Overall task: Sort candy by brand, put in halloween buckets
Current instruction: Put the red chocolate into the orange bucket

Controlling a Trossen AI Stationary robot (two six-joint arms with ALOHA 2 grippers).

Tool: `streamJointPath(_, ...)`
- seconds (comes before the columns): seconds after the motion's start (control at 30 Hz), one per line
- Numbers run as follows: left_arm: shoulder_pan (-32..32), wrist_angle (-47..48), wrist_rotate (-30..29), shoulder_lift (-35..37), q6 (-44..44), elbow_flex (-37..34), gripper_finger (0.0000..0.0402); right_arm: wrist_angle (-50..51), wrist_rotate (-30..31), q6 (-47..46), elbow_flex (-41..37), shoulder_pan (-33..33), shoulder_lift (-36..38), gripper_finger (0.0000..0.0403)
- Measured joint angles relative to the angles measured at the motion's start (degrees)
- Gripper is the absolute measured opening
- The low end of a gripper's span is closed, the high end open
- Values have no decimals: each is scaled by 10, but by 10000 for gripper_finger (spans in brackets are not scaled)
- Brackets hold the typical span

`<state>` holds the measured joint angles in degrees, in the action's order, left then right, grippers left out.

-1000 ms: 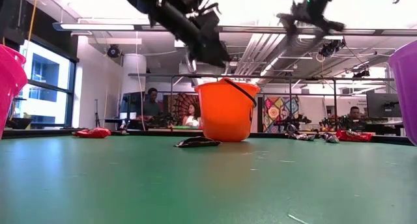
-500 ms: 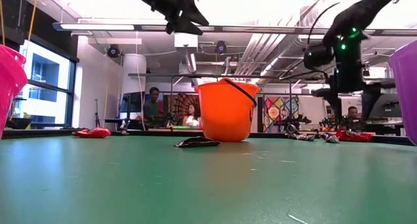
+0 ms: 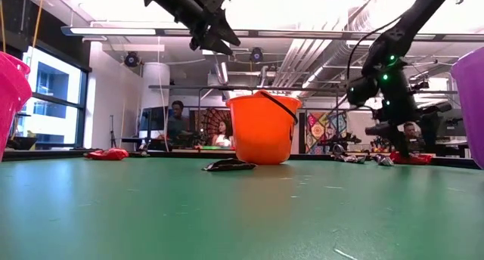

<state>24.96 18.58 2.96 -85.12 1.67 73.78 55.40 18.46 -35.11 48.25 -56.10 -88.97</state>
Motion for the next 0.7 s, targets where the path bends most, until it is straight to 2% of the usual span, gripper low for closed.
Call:
streamJointPath(0.13,0,3,-7,-1,1,0,241,-3,11,-5,0,6,-30,272)
streamJointPath(0.23,0,-1,-26,-1,18,0,241,-15,16,-37,0,7,-47,246)
streamJointPath(0.5,3,-2,-37,-1,25,0,241,-28,19,-54,1,7,-57,139)
streamJointPath(0.7,3,10,-50,-1,39,0,241,-19,21,-35,-1,20,-54,38)
